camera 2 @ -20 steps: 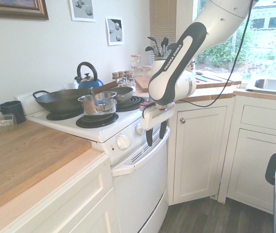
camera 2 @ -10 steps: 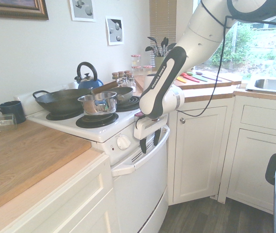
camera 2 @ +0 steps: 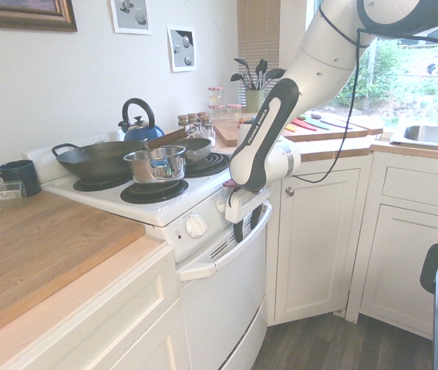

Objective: Open the oven

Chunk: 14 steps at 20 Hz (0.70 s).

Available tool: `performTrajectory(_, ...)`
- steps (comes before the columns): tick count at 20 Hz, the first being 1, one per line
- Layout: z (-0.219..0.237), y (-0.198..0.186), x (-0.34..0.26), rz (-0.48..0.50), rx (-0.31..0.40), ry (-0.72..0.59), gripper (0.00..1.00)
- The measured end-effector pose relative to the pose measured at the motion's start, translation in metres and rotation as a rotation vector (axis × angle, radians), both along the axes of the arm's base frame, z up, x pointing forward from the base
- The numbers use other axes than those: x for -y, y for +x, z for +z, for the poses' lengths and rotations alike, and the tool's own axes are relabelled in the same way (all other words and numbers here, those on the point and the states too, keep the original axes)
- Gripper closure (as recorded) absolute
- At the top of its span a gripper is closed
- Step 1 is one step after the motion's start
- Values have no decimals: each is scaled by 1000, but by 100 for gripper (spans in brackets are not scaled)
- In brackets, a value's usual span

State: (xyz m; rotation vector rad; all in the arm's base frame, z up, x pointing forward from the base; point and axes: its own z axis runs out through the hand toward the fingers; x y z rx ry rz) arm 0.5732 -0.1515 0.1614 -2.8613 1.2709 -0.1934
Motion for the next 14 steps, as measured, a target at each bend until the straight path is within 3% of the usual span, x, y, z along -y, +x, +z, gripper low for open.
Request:
performTrajectory(7,-26,-73,38,-25,-109,5,0)
performTrajectory(14,19,-75,30,-29,-58,16,0)
